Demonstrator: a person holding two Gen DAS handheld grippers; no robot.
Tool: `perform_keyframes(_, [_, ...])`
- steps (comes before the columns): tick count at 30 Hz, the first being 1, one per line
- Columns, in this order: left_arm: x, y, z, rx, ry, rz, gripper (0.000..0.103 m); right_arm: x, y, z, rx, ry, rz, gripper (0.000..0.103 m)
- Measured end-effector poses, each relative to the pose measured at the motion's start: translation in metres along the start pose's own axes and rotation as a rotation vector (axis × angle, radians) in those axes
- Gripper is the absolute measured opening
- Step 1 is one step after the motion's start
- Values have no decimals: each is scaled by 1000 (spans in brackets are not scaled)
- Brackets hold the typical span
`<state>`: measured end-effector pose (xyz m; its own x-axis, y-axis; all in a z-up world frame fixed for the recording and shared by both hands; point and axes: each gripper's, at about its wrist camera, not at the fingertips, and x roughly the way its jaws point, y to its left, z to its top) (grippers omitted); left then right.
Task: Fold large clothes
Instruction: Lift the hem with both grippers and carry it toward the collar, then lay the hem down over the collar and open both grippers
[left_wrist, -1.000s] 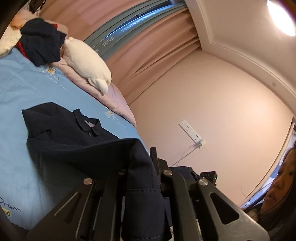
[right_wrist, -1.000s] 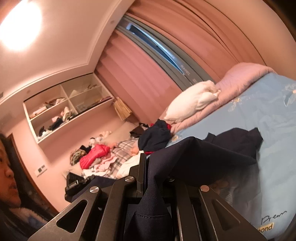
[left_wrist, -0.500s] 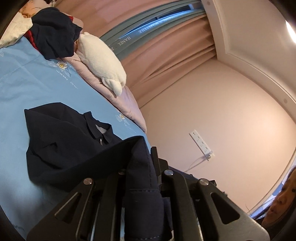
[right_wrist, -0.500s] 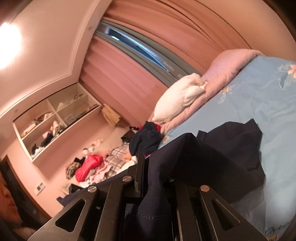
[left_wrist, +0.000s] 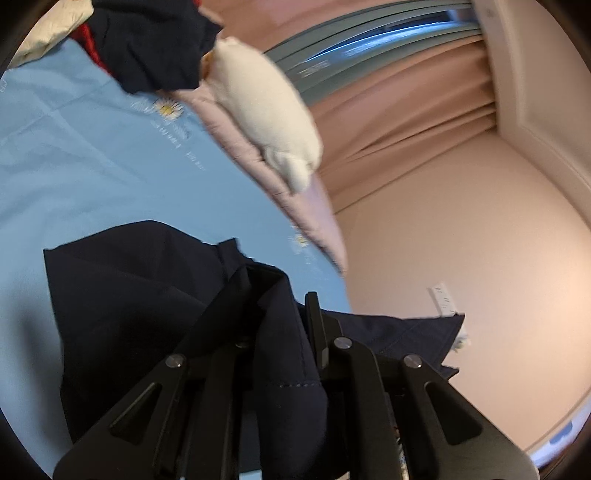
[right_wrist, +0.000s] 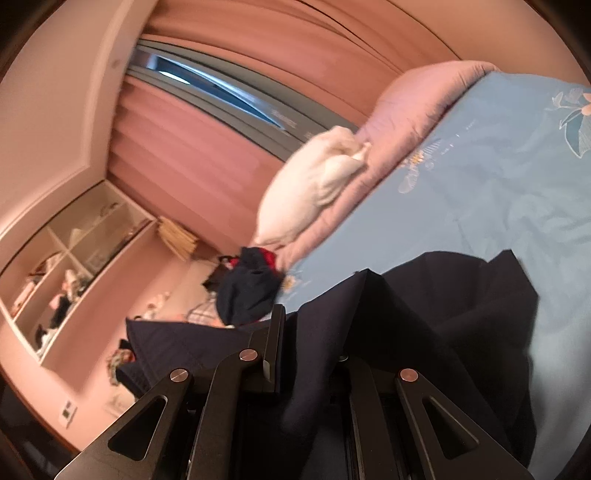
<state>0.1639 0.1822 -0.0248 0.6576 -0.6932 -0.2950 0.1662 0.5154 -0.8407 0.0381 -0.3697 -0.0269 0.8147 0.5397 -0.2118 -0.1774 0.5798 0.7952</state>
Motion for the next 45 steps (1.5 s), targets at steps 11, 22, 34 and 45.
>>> perform_keyframes(11, [85,64,33,-132,71,185,11,41,-64,12,128,59,-204,7])
perform_keyframes(22, [115,116,37,-417,127,158,58,51,-104,15,428,171,-227,37])
perform_keyframes(34, [94,115,69,-458,-118,146,68,17,-117,43,573,-85,-124,69])
perform_keyframes(45, [85,34,-8,157,87,443,70,-4,-28,8,26,79,-329,69])
